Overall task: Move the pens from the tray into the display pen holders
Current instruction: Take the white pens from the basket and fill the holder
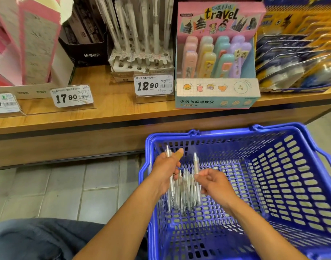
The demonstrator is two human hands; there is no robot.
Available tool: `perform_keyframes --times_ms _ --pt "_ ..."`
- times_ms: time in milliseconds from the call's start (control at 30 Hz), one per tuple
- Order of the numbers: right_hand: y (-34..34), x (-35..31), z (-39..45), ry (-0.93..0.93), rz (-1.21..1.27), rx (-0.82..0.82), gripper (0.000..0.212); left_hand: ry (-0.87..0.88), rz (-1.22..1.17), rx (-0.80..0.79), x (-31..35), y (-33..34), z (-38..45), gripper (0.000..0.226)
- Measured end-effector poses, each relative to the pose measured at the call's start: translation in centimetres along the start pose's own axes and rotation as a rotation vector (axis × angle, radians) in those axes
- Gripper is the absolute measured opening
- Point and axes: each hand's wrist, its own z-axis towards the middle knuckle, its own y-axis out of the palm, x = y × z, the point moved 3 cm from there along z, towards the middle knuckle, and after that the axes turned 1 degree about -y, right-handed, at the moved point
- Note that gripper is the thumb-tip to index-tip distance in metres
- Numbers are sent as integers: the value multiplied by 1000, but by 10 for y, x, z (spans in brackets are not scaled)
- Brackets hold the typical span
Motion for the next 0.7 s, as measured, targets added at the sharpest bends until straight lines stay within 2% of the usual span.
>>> perform_keyframes --times_ms 200,300,367,433,567,700 --pt "34 -32 -14 -171 86 -29 20 26 -74 -126 -4 9 -5 58" --pt "36 -27 -2 -166 153 -108 27 77 -16 -53 -4 8 1 13" --pt "30 -16 14 -119 199 -150 34 72 14 -5 -7 5 5 19" --pt "17 6 38 -30 191 -69 25 71 31 33 -9 4 8 15" --pt "-6 68 82 178 -40 154 9 55 37 47 -7 1 8 10" --pt "-3 105 102 340 -422 214 16 23 46 38 -6 1 8 16"
